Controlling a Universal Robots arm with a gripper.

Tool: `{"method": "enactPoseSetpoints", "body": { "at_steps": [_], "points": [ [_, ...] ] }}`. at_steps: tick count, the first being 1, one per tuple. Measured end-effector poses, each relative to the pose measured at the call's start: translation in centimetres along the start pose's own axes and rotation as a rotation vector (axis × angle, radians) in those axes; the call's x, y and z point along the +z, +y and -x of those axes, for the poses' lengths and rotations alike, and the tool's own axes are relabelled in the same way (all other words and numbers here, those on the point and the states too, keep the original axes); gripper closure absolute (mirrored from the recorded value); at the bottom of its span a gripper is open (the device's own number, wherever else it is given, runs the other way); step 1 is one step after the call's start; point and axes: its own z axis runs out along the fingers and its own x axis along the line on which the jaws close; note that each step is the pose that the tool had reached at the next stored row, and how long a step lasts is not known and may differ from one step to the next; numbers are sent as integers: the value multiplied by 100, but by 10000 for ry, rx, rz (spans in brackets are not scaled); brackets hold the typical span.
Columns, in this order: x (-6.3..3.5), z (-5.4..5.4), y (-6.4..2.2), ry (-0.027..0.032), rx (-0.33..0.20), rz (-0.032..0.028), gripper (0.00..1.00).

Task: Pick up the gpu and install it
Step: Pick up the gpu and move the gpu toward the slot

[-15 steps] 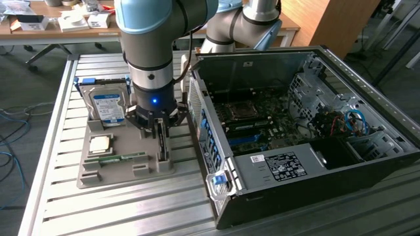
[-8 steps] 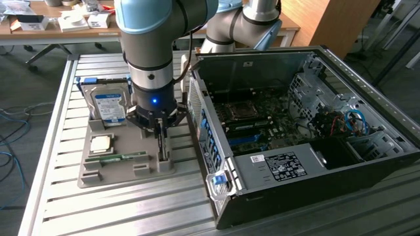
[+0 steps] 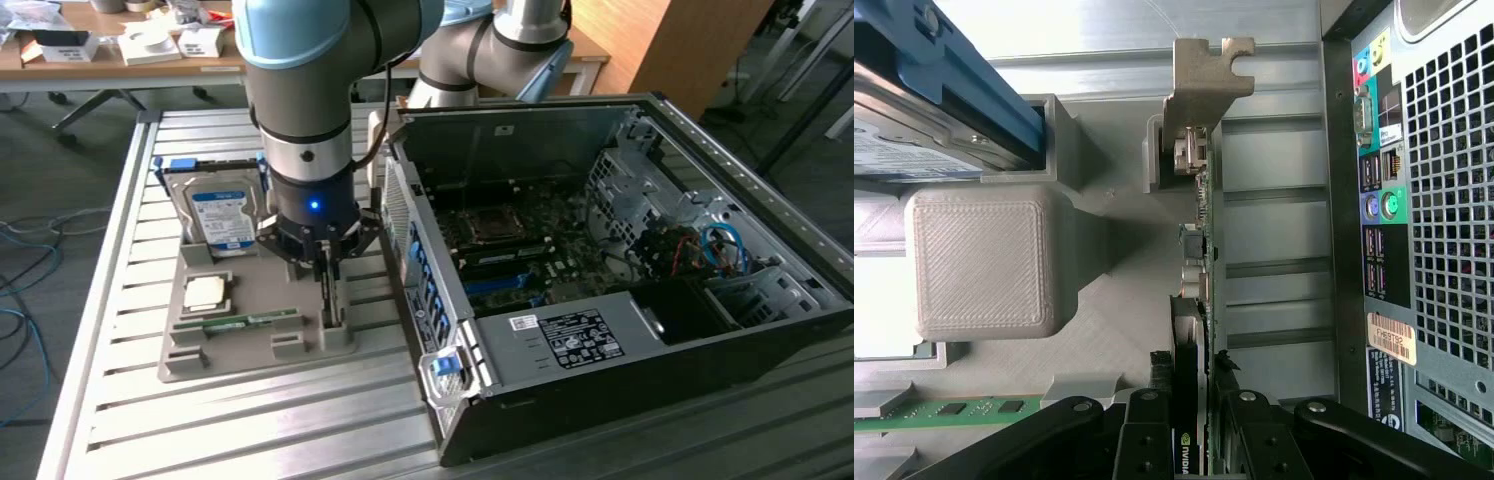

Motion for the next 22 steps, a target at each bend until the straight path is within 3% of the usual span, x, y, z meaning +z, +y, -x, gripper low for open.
{"method": "enactPoseSetpoints", "body": {
  "at_steps": [18,22],
  "points": [
    [-11,0,0,10,-150,1,74],
    [-14,-1,0,14,-239,25,74]
  ]
}}
